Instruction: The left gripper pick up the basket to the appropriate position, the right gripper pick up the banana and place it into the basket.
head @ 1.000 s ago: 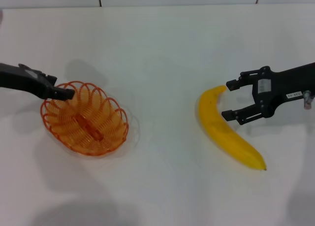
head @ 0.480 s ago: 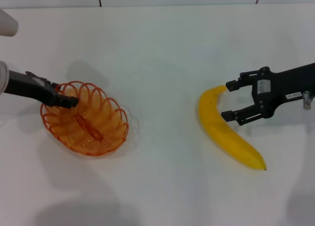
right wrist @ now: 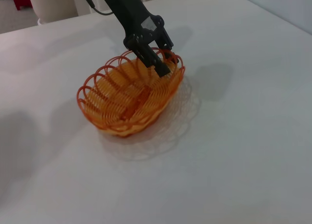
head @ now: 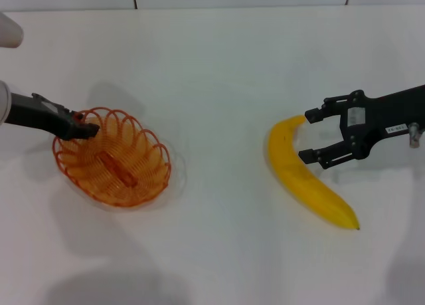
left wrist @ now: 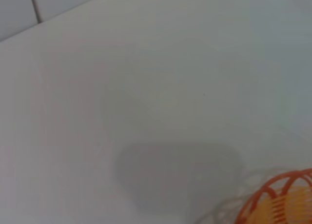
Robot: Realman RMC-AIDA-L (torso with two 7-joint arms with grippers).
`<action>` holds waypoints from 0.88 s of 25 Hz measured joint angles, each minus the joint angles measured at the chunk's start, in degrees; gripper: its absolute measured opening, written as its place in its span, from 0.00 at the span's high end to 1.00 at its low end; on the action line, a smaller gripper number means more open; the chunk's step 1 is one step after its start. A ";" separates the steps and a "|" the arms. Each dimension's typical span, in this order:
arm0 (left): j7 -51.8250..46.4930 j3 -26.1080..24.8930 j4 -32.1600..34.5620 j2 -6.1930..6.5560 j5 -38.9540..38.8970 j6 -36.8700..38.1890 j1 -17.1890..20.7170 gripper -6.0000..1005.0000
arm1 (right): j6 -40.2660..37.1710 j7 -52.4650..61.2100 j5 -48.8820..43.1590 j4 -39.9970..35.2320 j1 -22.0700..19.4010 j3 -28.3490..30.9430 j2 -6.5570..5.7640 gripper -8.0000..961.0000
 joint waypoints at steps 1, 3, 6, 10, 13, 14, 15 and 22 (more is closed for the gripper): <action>0.00 0.00 0.00 -0.01 -0.09 -0.12 0.08 0.35 | 0.03 0.01 0.00 0.00 0.00 0.01 0.00 0.07; 0.09 0.00 0.00 -0.02 -0.22 -0.26 0.24 0.45 | 0.21 0.03 0.00 0.01 -0.02 0.02 -0.02 0.07; 0.43 0.00 0.00 -0.03 -0.27 -0.28 0.31 0.60 | 0.63 0.08 0.00 0.07 -0.16 0.11 -0.07 0.07; 0.53 0.00 0.04 -0.04 -0.09 0.08 0.26 0.74 | 0.71 0.09 0.00 0.11 -0.25 0.29 -0.09 0.07; 0.50 -0.05 0.83 -0.04 -0.49 1.54 0.24 0.81 | 0.86 0.10 0.00 0.17 -0.43 0.29 -0.09 0.07; 0.45 -0.08 1.15 -0.04 -0.64 1.98 0.23 0.82 | 1.06 0.11 0.00 0.17 -0.48 0.27 -0.09 0.07; 0.33 -0.17 1.82 -0.04 -0.97 2.99 0.24 0.83 | 1.19 0.11 0.00 0.17 -0.51 0.23 -0.09 0.08; -0.25 -0.66 6.78 -0.05 -6.36 10.33 1.07 0.88 | 1.59 0.13 -0.03 0.27 -0.60 -0.01 -0.09 0.08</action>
